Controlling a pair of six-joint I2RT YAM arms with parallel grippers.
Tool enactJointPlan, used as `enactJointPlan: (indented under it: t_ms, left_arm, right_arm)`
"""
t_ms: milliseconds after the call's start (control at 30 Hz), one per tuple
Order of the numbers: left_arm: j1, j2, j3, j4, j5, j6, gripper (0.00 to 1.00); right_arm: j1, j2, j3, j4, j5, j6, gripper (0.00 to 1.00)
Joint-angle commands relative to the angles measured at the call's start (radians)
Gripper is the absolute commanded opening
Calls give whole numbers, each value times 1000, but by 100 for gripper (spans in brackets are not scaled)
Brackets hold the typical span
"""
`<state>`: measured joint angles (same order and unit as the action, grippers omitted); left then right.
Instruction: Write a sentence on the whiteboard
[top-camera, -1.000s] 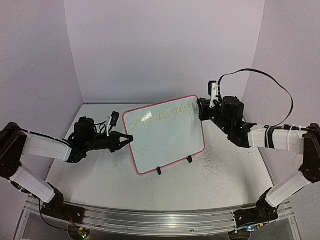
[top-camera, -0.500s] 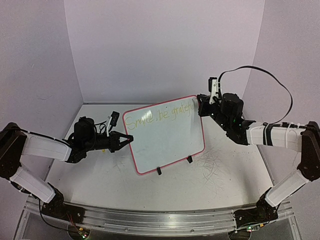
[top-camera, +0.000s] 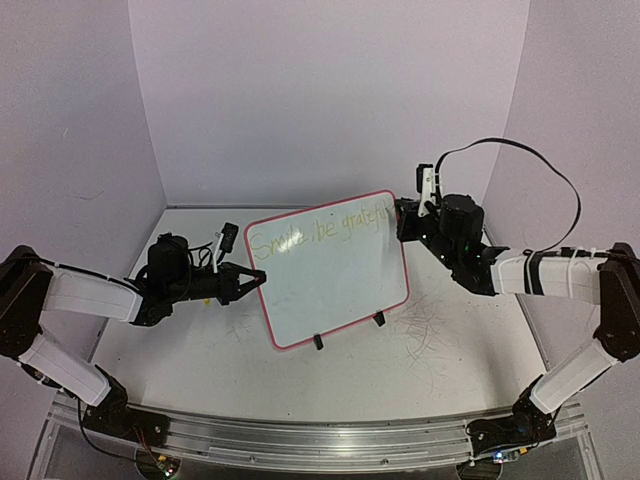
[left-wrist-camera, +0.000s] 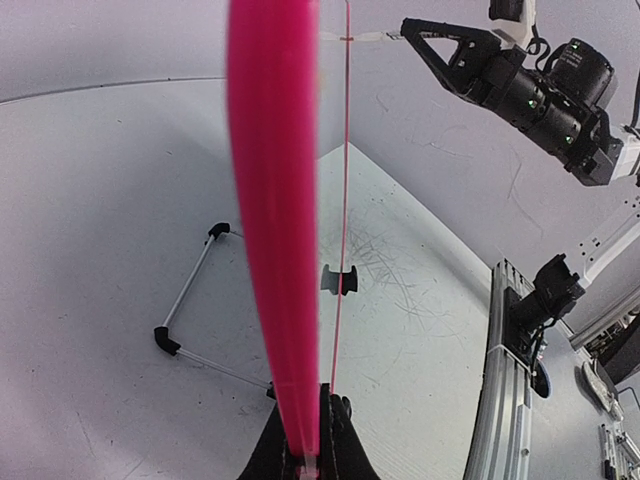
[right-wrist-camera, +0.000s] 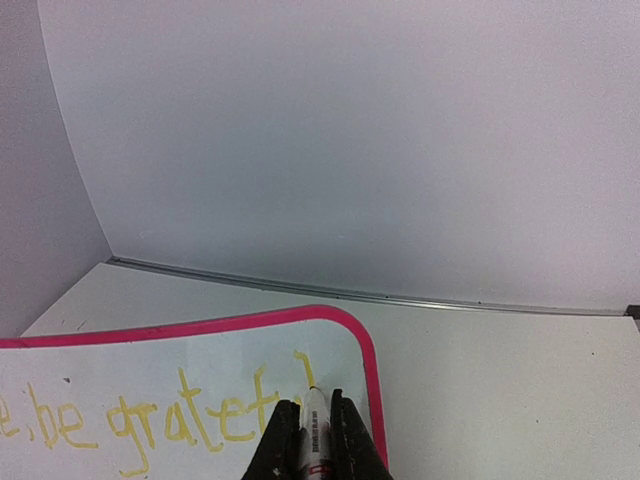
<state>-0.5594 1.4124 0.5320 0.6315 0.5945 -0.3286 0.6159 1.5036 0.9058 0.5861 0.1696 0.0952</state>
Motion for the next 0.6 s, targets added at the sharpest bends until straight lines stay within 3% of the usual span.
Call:
enactJointPlan:
  t_ms: [0, 567]
  left_arm:
    - [7, -30, -3, 2, -43, 69, 0]
    - [7, -35, -9, 1, -45, 66, 0]
  right_arm:
    - [-2, -13, -25, 16, 10, 25, 0]
    - [-2, -25, -56, 4, 42, 33, 0]
